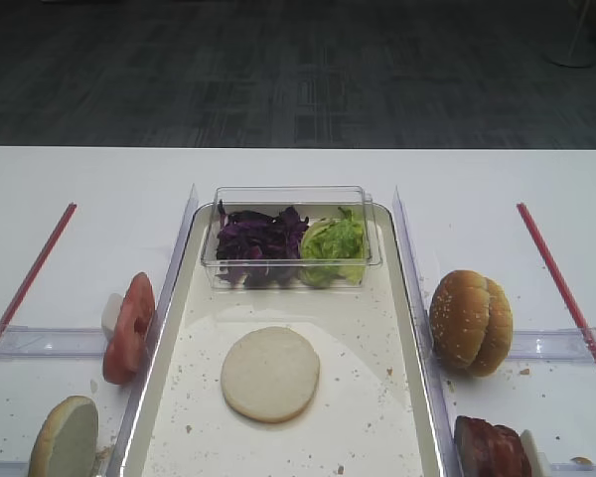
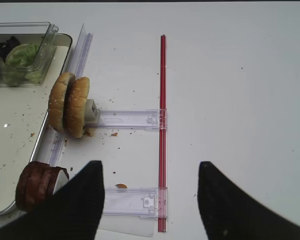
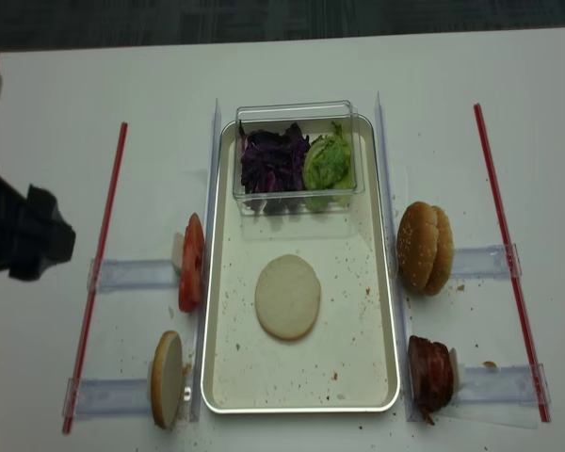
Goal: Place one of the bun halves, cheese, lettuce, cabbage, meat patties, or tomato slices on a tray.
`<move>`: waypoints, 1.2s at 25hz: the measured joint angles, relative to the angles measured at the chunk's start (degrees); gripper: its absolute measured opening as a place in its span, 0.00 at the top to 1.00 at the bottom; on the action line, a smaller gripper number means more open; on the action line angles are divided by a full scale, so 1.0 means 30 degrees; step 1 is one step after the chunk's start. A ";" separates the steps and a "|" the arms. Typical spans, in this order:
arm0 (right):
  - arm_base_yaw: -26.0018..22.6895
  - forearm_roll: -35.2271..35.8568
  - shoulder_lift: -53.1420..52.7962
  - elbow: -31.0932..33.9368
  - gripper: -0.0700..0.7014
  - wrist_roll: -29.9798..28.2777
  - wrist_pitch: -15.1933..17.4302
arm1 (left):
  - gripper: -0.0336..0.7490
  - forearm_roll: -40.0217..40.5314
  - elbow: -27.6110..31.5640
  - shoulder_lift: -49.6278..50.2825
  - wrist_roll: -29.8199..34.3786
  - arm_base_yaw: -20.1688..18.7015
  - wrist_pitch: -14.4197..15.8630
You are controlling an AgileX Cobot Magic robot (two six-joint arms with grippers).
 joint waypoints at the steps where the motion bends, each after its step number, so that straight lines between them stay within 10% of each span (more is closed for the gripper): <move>1: 0.0000 0.0000 0.0000 0.0000 0.33 0.0000 0.0000 | 0.33 -0.0111 0.0417 -0.0750 0.0000 0.0000 0.0045; 30: 0.0000 0.0000 0.0000 0.0000 0.33 0.0000 0.0000 | 0.33 -0.1714 0.9050 -1.8398 0.0378 0.0078 0.0425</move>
